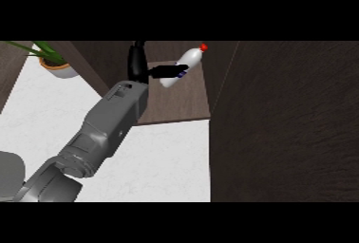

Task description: Pick up the bottled water, place it into the cabinet and close the cabinet

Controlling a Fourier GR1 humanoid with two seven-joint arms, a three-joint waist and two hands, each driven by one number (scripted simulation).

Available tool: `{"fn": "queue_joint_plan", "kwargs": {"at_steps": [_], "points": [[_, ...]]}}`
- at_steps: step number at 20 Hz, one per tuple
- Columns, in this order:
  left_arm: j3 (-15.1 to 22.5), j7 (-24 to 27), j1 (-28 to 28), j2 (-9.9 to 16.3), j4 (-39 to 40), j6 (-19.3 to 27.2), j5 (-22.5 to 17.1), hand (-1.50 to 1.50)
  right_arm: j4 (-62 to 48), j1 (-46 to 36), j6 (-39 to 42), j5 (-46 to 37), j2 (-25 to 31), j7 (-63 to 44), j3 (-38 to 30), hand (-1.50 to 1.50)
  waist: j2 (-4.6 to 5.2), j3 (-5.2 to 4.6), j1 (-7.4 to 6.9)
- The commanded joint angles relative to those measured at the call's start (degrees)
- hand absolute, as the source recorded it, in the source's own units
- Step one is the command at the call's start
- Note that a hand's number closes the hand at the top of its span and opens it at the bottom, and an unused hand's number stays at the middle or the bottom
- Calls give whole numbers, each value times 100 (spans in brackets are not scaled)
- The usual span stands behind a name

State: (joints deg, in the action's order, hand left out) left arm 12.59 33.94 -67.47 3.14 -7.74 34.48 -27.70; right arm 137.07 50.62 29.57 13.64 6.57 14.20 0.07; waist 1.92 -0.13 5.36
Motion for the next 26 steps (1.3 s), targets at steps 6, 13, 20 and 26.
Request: {"fn": "queue_joint_plan", "kwargs": {"at_steps": [6, 13, 20, 26], "points": [[-378, 698, 91, -235, -428, -1098, -258, -150, 334, 284, 96, 274, -53, -157, 151, -150, -120, 6, -221], [-278, 662, 416, -310, -812, -1035, -269, -150, 580, 389, -19, 187, -237, -266, 329, -150, -201, 10, -356], [262, 184, 1232, -313, -2054, -1193, -496, -150, 636, 564, -23, 226, -181, -367, 230, -150, -264, 12, -495], [1125, 176, 2256, -313, -3420, -1426, -992, -150, 601, 161, -228, 152, -189, -616, 395, -150, -233, 9, -472]]}}
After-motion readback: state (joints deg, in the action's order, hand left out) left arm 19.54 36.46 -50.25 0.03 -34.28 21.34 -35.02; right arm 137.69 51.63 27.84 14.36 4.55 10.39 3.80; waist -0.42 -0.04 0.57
